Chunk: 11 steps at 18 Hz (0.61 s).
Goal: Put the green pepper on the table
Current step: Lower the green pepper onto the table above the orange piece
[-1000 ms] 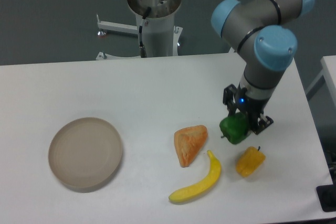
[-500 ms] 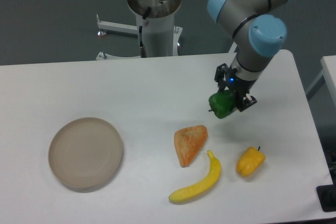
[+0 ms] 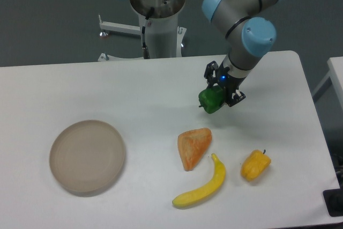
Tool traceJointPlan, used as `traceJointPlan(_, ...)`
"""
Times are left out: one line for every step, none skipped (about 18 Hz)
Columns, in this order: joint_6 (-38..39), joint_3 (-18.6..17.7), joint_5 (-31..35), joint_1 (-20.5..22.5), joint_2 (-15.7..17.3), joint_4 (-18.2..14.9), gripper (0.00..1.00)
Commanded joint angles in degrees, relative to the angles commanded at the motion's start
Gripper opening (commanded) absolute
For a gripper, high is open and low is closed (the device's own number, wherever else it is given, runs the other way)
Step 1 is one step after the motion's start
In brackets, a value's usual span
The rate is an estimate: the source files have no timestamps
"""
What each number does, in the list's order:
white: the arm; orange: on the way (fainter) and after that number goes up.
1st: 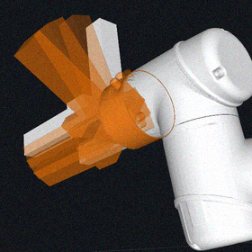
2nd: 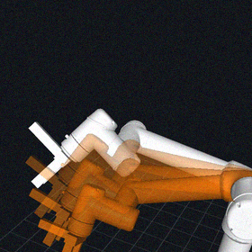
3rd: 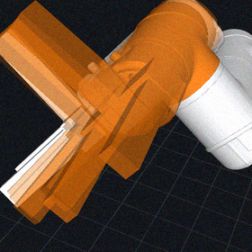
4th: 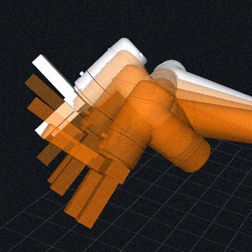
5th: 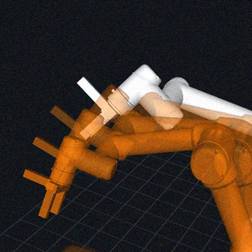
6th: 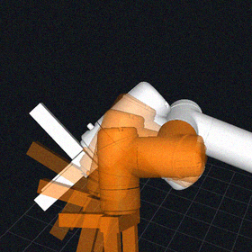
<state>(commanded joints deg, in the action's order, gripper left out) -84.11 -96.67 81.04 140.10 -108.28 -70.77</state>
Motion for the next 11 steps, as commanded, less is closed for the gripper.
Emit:
traceJointPlan(0.0, -0.3, 0.0, 0.1, 0.0, 0.5, 0.4)
traceJointPlan(0.0, -0.4, -0.2, 0.0, 0.0, 0.5, 0.4)
traceJointPlan(0.1, -0.7, -0.2, -0.1, 0.0, 0.5, 0.4)
traceJointPlan(0.4, -0.9, -0.2, -0.2, -0.1, 0.5, 0.4)
traceJointPlan(0.9, -0.9, -0.2, -0.2, -0.2, 0.5, 0.4)
traceJointPlan(1.4, -1.0, -0.3, -0.3, -0.2, 0.5, 0.4)
traceJointPlan(1.7, -1.3, -0.8, -0.3, -0.3, 0.6, 0.4)
traceJointPlan(1.7, -1.8, -1.1, -0.3, -0.3, 0.7, 0.4)
traceJointPlan(1.8, -1.9, -1.3, -0.2, -0.3, 0.7, 0.4)
traceJointPlan(1.8, -1.9, -1.3, -0.3, -0.3, 0.7, 0.4)
traceJointPlan(2.2, -2.0, -1.4, -0.4, -0.3, 0.7, 0.4)
